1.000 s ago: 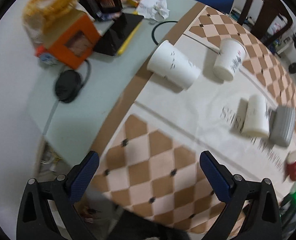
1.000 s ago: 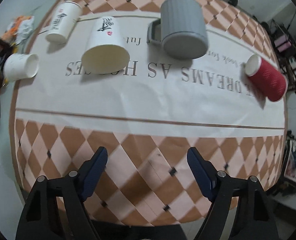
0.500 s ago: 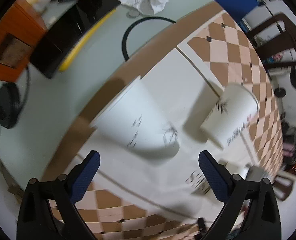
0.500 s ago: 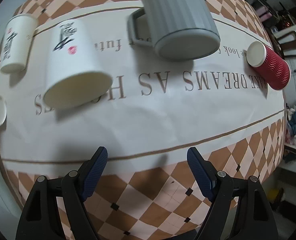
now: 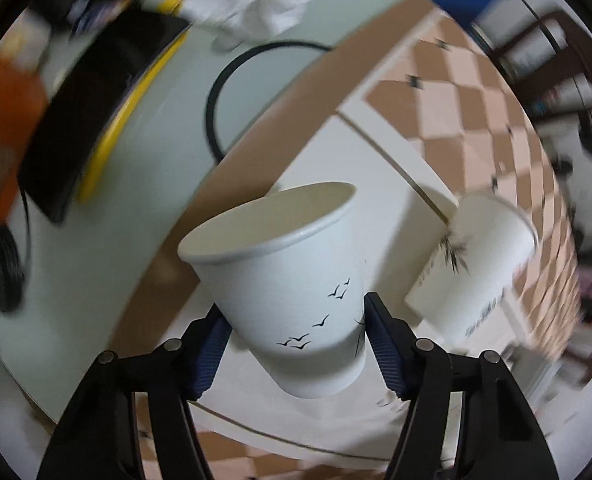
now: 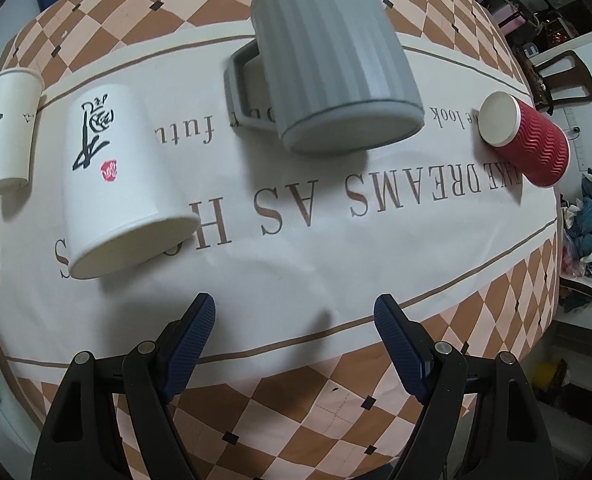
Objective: Flip cup upside down
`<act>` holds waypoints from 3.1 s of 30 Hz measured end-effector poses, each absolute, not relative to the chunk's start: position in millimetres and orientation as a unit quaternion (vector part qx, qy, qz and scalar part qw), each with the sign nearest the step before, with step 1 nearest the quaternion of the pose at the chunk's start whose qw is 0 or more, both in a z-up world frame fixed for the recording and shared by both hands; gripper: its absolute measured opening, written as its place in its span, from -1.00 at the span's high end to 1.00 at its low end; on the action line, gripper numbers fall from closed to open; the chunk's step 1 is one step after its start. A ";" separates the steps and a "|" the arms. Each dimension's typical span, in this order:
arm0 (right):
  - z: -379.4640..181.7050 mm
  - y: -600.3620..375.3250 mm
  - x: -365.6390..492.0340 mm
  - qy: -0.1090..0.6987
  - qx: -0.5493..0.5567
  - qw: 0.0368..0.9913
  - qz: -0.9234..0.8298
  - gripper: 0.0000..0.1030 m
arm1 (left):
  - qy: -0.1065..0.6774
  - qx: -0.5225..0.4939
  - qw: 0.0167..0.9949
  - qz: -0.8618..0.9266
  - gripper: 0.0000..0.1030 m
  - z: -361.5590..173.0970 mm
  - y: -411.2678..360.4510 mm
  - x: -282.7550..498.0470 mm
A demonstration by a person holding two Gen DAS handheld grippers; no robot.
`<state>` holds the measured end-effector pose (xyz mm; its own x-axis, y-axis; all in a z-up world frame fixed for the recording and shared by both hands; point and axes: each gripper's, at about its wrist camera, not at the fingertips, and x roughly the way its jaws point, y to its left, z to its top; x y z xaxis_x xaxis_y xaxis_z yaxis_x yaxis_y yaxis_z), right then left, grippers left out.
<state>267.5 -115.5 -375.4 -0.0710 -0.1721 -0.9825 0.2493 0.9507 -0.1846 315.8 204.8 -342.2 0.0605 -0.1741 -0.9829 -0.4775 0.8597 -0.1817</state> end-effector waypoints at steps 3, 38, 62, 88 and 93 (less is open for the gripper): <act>-370.4 -119.6 260.8 0.714 0.031 0.683 -0.152 -0.62 | 0.673 -0.155 0.718 0.083 -0.21 -324.6 186.3 311.0; -360.9 -394.5 88.0 0.703 0.100 0.670 -0.214 -0.62 | 0.722 0.109 0.661 -0.174 -0.22 -338.0 -182.9 123.2; -340.8 -415.8 80.3 0.686 0.117 0.690 -0.197 -0.62 | 0.705 -0.007 0.695 -0.142 -0.85 -304.7 -159.9 149.4; -379.8 -173.1 3.4 0.134 -0.853 0.336 0.376 -0.61 | 0.704 -0.004 0.708 0.051 -1.00 -366.4 -39.4 71.9; -401.3 -165.3 -1.0 0.087 -0.876 0.270 0.389 -0.53 | 0.703 -0.018 0.709 0.050 -1.00 -372.2 -23.2 72.4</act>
<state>-1.0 -165.3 -401.3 0.6825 0.0576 -0.7286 -0.3630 -0.8386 -0.4063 72.4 -23.2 -372.2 0.0067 0.0445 -0.9990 -0.0965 0.9944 0.0437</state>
